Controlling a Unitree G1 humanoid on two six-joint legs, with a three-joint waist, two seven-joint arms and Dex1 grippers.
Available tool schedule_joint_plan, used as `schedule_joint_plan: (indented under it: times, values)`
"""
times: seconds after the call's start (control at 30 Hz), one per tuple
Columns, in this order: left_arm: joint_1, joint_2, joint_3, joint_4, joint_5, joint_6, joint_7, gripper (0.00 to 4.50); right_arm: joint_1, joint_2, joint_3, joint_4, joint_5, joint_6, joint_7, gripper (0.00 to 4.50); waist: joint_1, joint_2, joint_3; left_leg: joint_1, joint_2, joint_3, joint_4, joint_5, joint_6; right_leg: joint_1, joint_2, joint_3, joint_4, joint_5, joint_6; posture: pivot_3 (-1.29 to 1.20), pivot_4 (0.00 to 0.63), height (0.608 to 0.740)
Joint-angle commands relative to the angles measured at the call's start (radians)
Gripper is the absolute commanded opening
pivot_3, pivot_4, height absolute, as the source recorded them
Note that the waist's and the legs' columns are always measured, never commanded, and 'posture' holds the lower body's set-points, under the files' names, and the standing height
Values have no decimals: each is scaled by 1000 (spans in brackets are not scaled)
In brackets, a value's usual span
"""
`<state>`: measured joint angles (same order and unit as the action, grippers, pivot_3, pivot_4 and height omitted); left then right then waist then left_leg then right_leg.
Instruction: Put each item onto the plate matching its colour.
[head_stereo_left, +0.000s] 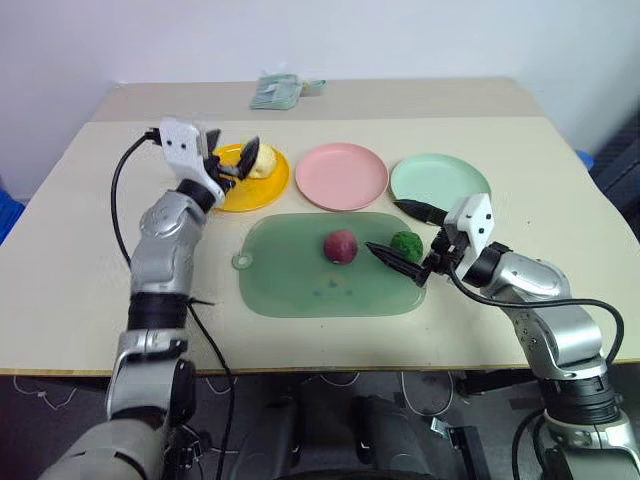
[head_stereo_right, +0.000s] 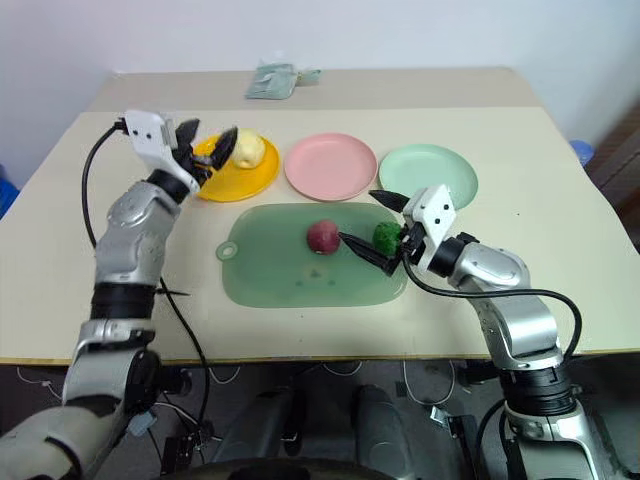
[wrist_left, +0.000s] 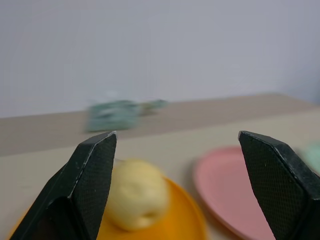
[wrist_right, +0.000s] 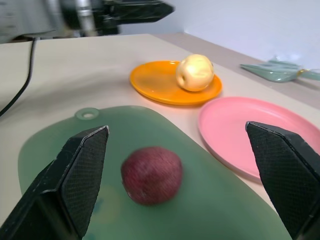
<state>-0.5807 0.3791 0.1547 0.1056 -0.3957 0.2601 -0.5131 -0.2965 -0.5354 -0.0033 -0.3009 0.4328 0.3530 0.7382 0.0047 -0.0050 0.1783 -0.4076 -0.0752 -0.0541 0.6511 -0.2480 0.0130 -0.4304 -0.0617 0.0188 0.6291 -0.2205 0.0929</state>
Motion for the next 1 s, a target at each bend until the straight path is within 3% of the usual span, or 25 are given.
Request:
schedule_joint_plan:
  times: [0.03,0.23,0.37,0.67,1.0]
  values:
    - [103,100,-18,-220,-74,68,-151,3960,-47,24,34,-21,-9,47,-30,4500,0,0,0,0,0,0,0,0,0,0,0,0,0,0,0,0,150,740]
    - [254,257,22,-372,-220,185,-345,3960,-98,50,100,31,-56,109,-50,4500,8,1,0,0,0,0,0,0,0,0,-1,0,0,0,-1,0,150,740]
    - [324,338,31,-419,-208,158,-422,3960,-122,72,142,62,-82,127,-50,4500,5,1,0,0,0,0,0,0,0,0,-1,0,-1,-2,-3,0,150,740]
    - [448,372,63,-579,-261,213,-419,3960,-153,79,196,110,-142,139,-34,4500,4,1,0,0,0,0,-1,0,0,0,-1,0,-1,-1,-3,0,150,740]
    - [644,461,175,-650,-304,180,-544,3960,-214,104,246,217,-226,122,-23,4500,2,1,0,0,1,0,-2,0,0,0,0,0,-1,-3,-5,0,150,740]
